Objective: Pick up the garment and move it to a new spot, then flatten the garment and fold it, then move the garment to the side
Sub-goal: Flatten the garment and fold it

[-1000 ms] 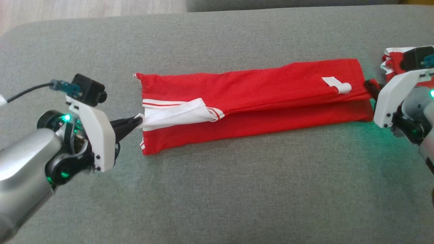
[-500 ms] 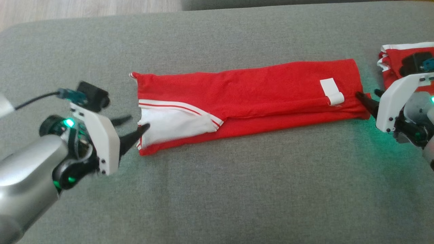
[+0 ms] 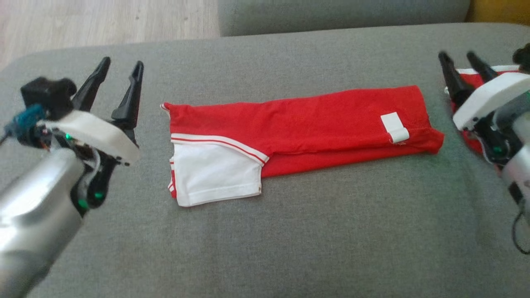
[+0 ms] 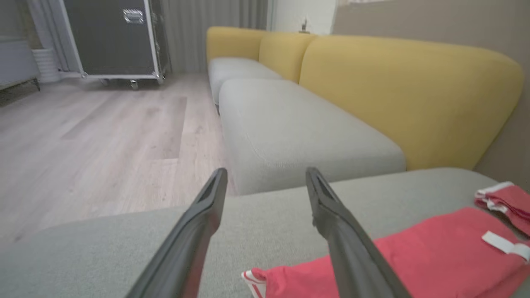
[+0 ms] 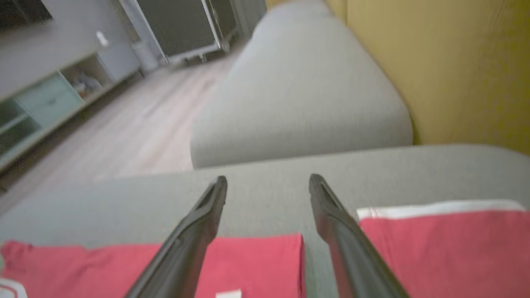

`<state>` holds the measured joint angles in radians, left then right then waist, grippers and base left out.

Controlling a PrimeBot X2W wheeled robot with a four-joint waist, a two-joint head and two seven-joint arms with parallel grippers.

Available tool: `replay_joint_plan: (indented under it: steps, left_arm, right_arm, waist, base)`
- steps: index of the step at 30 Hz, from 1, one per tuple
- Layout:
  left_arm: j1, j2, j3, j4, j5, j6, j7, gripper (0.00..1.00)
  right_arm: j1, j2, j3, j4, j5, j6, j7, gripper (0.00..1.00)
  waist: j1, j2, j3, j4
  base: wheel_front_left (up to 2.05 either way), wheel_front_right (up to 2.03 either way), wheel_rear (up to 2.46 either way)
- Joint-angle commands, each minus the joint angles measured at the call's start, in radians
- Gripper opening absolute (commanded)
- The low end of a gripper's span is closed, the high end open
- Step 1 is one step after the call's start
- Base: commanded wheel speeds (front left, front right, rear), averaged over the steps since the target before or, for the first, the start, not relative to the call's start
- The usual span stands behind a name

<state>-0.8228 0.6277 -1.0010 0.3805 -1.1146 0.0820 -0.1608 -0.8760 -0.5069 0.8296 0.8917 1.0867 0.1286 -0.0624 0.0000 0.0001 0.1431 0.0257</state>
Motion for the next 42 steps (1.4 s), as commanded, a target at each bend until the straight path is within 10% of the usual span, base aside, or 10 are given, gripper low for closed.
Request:
replay_joint_plan:
  steps: [1,7,15,22,32,42]
  left_arm:
    - [-0.006,0.015,0.068,-0.008,0.011,0.020,-0.054,1.00]
    - [0.110,-0.071,0.268,-0.068,0.091,0.053,-0.100,1.00]
    - [0.396,-0.264,0.606,-0.163,0.393,0.006,-0.101,1.00]
    - [0.540,-0.399,0.738,-0.119,0.535,-0.069,-0.101,1.00]
    - [0.556,-0.503,0.886,-0.071,0.699,-0.176,-0.101,1.00]
    - [0.509,-0.547,0.889,-0.026,0.739,-0.209,-0.101,1.00]
  right_arm:
    - [-0.013,0.014,-0.015,-0.023,-0.017,0.002,-0.090,1.00]
    - [0.023,0.092,-0.193,-0.052,-0.090,0.002,-0.198,1.00]
    - [0.324,0.302,-0.653,-0.324,-0.515,0.002,-0.199,1.00]
    - [0.518,0.436,-0.769,-0.417,-0.714,0.002,-0.199,1.00]
    - [0.548,0.456,-0.783,-0.450,-0.786,0.002,-0.199,1.00]
    - [0.386,0.456,-0.938,-0.223,-0.861,0.002,-0.166,1.00]
  waist:
    - [0.0000,-0.0001,-0.017,-0.005]
    - [0.0000,-0.0001,-0.047,-0.013]
    - [0.0000,-0.0001,-0.056,-0.018]
    - [0.0000,-0.0001,-0.058,-0.017]
    - [0.0000,-0.0001,-0.020,-0.005]
    - [0.0000,-0.0001,0.045,0.033]
  base:
    - [0.00,0.00,0.00]
    - [0.00,0.00,0.00]
    - [0.00,0.00,0.00]
    - [0.00,0.00,0.00]
    - [0.00,0.00,0.00]
    - [0.00,0.00,0.00]
